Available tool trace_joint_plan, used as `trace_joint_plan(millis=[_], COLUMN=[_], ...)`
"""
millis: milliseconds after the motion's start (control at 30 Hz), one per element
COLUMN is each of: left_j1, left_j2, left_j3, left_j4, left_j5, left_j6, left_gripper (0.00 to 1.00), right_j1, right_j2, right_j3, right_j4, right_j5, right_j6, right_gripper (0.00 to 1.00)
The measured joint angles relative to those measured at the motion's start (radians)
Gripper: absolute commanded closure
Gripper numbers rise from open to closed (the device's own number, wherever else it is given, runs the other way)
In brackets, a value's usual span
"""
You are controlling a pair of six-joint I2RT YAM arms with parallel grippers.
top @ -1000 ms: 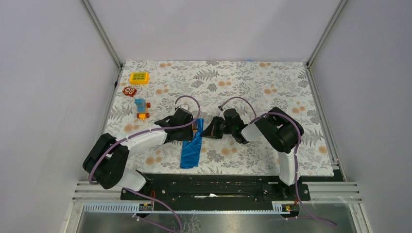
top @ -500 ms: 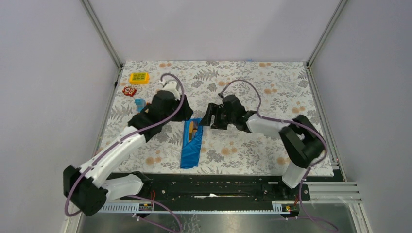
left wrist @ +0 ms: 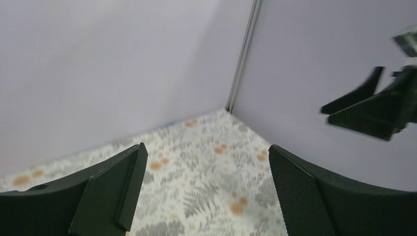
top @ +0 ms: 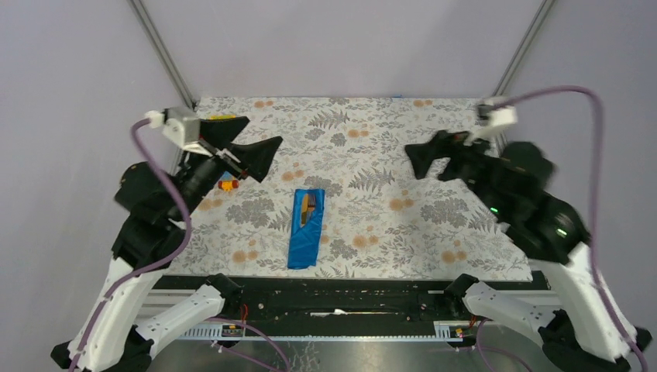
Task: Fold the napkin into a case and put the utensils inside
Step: Reset both arms
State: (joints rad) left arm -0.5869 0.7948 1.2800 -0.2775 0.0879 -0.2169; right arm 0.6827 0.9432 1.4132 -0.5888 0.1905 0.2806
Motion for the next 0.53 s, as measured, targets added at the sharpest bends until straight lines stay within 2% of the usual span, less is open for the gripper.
trace_joint_plan(millis=[233,533], left_j1=[0.000,0.000], left_j2=[-0.054,-0.056], left_j3=[0.111,0.179], left_j4=[0.028,-0.018], left_j5=[-0.022,-0.095], left_j6=[0.040,0.071], left_gripper=[0.01,0.01], right_j1=[0.000,0.000], right_j2=[-0.137,-0.147], right_j3=[0.251,0.218], right_j4=[-0.115,-0.164], right_j5=[0.161,0.253], right_j6=[-0.104,-0.154], right_gripper=[0.00,0.00])
